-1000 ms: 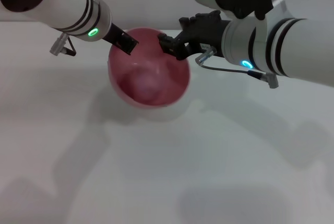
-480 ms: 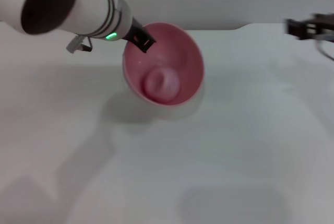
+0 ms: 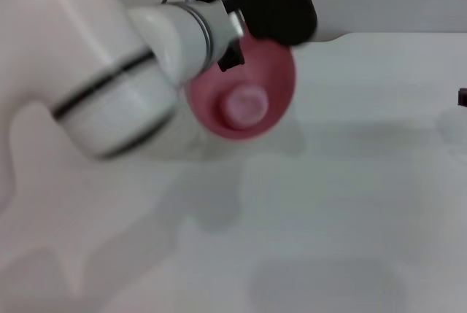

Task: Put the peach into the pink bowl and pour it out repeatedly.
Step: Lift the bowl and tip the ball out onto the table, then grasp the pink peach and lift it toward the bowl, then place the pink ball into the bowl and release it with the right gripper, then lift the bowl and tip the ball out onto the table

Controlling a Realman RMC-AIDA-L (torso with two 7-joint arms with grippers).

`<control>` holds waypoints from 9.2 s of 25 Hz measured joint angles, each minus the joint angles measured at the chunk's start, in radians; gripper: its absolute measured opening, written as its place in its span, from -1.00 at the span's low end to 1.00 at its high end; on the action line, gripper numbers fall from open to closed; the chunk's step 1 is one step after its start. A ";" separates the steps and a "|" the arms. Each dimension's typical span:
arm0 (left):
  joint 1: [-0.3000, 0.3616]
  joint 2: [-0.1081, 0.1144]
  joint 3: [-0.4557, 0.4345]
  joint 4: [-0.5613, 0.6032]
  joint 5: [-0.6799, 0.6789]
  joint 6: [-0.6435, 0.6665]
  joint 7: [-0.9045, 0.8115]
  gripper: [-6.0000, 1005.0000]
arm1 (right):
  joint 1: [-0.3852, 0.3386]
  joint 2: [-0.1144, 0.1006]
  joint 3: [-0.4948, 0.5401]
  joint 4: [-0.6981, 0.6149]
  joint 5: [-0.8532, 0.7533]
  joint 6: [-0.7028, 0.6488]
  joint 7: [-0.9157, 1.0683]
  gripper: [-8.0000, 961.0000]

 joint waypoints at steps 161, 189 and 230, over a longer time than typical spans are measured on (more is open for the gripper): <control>-0.038 0.001 -0.272 -0.052 -0.281 -0.206 -0.190 -0.89 | 0.243 -0.003 -0.496 -0.156 0.045 -0.021 0.005 -0.63; -0.015 -0.004 0.030 0.025 -0.110 0.022 -0.114 -0.89 | -0.023 -0.002 -0.041 -0.050 -0.032 0.068 0.020 0.33; 0.159 -0.004 0.382 -0.191 0.750 0.469 -0.163 -0.89 | -0.021 -0.006 -0.030 -0.009 -0.038 0.067 0.014 0.33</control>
